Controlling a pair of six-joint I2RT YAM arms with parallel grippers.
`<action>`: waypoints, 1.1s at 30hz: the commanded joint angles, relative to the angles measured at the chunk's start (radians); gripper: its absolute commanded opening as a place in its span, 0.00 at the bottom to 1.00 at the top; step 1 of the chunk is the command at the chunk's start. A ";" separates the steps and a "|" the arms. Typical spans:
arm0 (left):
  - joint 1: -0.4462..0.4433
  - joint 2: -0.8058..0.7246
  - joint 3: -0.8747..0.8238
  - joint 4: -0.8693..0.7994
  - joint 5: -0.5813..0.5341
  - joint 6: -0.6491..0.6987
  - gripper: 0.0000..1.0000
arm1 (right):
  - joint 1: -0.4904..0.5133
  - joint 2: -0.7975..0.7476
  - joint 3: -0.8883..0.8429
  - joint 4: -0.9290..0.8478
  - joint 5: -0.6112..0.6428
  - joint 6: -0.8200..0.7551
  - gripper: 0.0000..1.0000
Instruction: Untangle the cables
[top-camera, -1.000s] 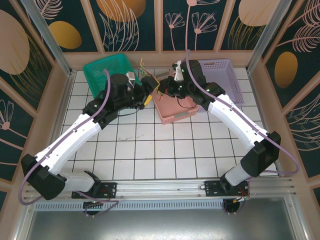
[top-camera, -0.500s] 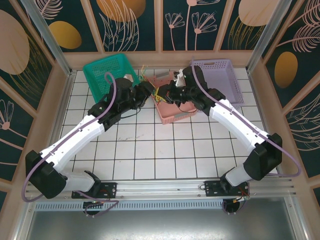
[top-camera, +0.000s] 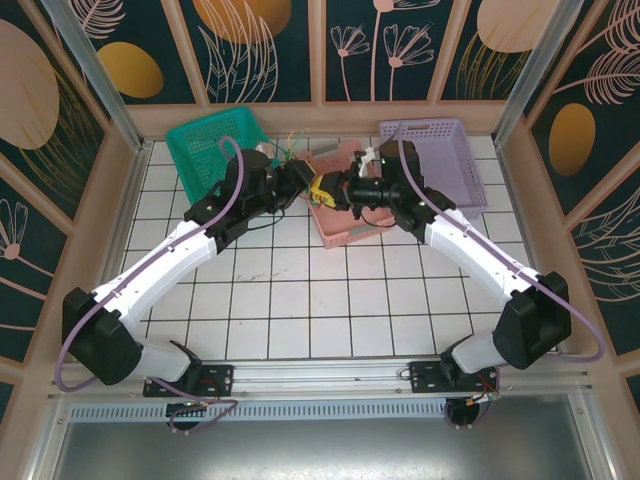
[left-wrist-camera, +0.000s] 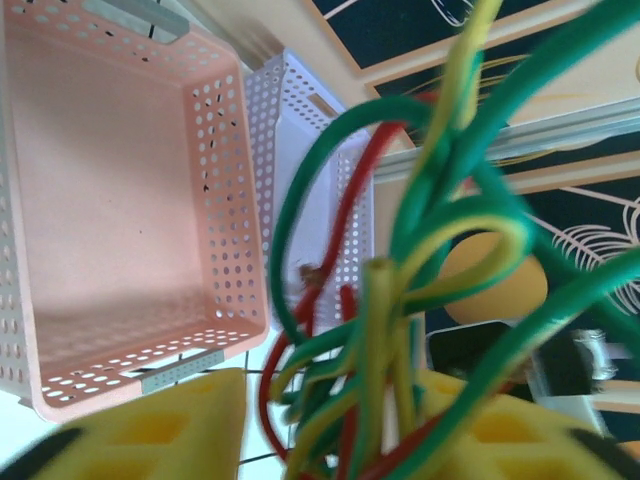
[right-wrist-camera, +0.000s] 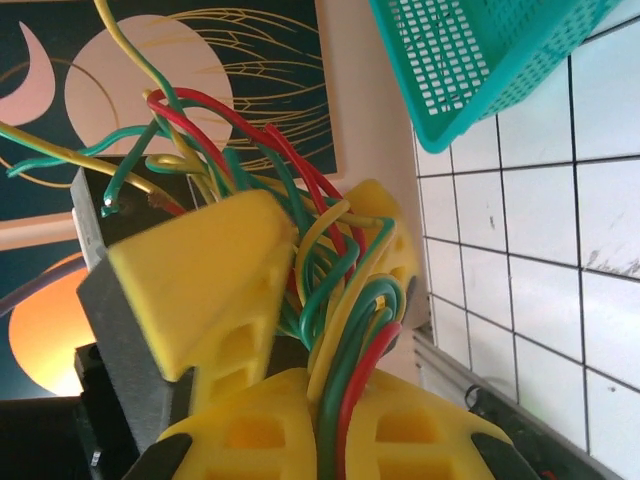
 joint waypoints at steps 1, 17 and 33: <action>0.004 0.000 -0.023 0.056 0.021 -0.005 0.30 | -0.009 -0.049 -0.055 0.274 -0.056 0.170 0.00; 0.061 -0.043 -0.008 0.070 0.076 0.160 0.00 | -0.045 -0.092 -0.320 0.757 -0.083 0.688 0.00; 0.075 0.119 0.256 -0.346 0.187 0.219 0.00 | 0.169 -0.291 0.072 -0.365 0.625 -1.293 0.59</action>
